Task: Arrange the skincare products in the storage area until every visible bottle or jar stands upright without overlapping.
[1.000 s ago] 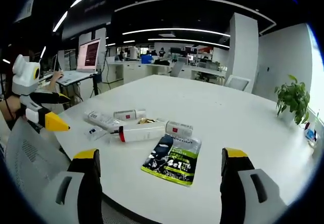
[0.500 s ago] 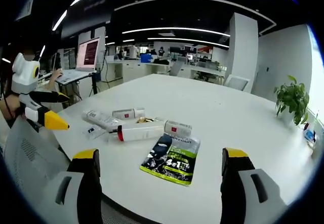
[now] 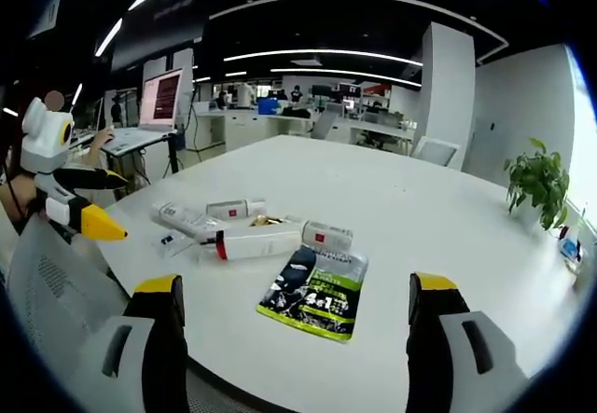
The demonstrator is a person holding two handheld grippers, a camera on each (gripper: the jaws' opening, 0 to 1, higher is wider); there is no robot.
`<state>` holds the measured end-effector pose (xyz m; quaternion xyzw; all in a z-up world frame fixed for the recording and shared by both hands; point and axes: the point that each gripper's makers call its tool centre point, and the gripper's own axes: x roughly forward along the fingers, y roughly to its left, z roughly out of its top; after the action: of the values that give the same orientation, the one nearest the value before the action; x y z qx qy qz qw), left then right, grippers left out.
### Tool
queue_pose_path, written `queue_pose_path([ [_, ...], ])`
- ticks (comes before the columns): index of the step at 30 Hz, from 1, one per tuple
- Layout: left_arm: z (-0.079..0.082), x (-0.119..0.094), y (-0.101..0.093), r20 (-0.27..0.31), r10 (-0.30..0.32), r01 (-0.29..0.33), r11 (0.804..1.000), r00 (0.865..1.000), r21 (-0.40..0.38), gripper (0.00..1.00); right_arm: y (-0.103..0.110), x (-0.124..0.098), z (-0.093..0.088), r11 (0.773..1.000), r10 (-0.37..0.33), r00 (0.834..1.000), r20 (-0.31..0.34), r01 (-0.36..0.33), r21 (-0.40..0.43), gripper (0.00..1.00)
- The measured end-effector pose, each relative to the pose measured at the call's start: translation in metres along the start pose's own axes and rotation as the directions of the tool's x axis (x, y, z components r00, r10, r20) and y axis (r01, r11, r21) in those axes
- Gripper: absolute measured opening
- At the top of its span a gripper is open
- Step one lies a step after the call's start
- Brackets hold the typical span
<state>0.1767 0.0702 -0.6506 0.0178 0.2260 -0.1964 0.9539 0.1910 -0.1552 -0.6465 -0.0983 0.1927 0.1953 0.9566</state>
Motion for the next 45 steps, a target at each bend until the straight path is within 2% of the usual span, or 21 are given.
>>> queue_pose_path([
  [22, -0.001, -0.001, -0.001, -0.002, 0.001, -0.001, 1.000, 1.000, -0.001, 0.99, 0.002, -0.001, -0.002, 1.000, 0.002, 1.000, -0.010, -0.002, -0.016, 0.99],
  [30, -0.002, -0.003, 0.002, -0.004, 0.018, -0.018, 1.000, 1.000, -0.002, 0.99, 0.008, 0.000, -0.004, 0.999, 0.026, 0.999, -0.020, -0.026, -0.026, 0.99],
  [41, -0.002, -0.002, 0.000, -0.015, 0.003, -0.003, 1.000, 1.000, 0.006, 0.99, 0.010, 0.001, -0.004, 0.999, 0.032, 0.999, -0.028, -0.033, -0.043, 0.99],
  [45, -0.001, 0.000, -0.002, -0.020, -0.009, 0.009, 1.000, 1.000, 0.007, 0.99, 0.015, 0.002, -0.005, 0.997, 0.059, 0.997, -0.041, -0.061, -0.047, 0.99],
])
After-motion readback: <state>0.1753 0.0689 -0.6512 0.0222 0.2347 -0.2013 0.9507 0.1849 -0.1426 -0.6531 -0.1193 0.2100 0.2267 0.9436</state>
